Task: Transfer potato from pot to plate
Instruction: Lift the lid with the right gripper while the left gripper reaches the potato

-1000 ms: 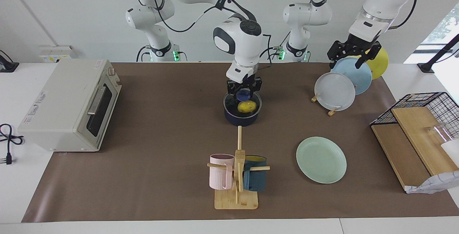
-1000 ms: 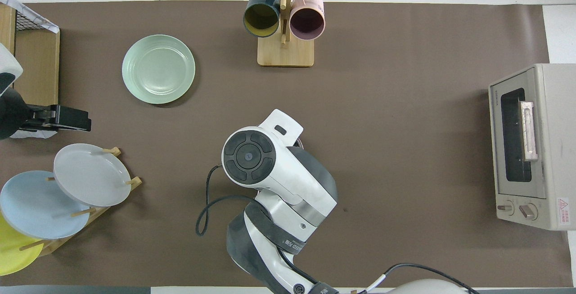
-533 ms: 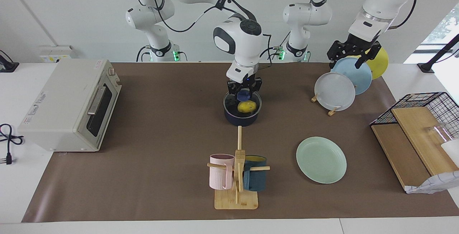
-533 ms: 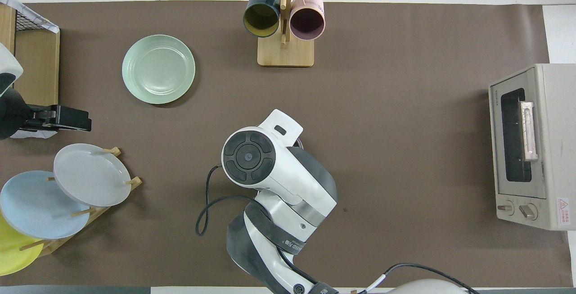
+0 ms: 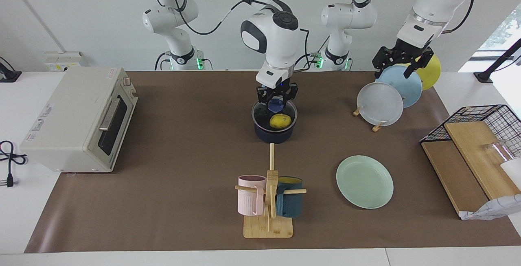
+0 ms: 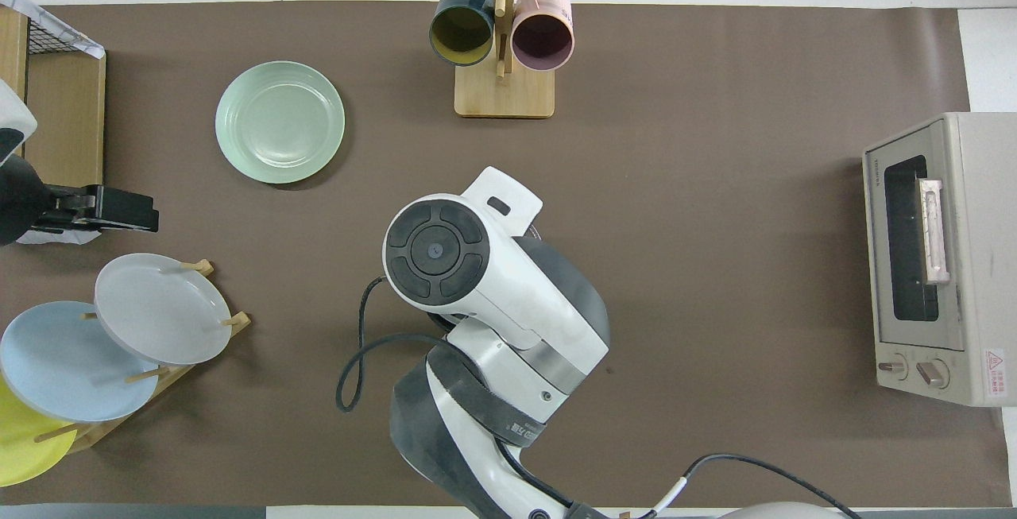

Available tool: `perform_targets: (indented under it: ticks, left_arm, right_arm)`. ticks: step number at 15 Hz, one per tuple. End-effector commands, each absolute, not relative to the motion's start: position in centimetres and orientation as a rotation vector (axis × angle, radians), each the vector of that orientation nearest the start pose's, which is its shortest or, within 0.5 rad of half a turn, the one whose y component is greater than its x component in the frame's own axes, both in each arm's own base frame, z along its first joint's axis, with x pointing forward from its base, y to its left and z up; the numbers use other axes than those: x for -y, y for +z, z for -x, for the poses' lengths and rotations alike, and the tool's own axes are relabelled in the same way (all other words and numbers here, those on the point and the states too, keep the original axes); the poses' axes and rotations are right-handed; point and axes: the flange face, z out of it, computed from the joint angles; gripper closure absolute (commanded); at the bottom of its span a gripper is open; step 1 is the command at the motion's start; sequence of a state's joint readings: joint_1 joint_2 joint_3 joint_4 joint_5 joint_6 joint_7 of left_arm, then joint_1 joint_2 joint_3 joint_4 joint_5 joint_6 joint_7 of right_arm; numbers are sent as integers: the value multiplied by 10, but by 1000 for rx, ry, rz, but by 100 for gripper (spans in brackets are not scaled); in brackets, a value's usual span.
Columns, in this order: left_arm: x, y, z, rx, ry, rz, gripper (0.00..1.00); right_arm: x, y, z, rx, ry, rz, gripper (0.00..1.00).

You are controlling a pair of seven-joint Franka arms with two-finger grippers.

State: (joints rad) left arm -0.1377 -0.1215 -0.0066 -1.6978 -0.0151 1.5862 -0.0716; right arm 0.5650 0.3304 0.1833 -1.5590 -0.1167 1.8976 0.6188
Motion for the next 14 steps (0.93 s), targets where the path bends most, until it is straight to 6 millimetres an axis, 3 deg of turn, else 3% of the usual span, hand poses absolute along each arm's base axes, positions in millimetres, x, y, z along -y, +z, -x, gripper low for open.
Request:
perform_targets:
  ticks: [1,3,8,10,12,14]
  left_arm:
    - [74,631,-502,-91,-26,3158,0]
    - [84,626,-498,-72,-11,3157,0]
    - [149,614,-479,-35,50,3147,0]
    - [181,603,-469,83,64,3139,0]
    - [214,582,-454,193,93,3147,0]
    - [238,570,-436,241,105,3161,0]
  right_arm:
    - [-374,478,-540,326,-71,3170,46]
    - [-322,479,-570,413,-43,3165,45]
    - [-211,465,-616,489,14,3144,45]
    - [-164,453,-627,487,19,3142,46]
    - [-107,428,-630,503,-9,3139,45]
    - [-63,399,-614,420,-1,3154,45]
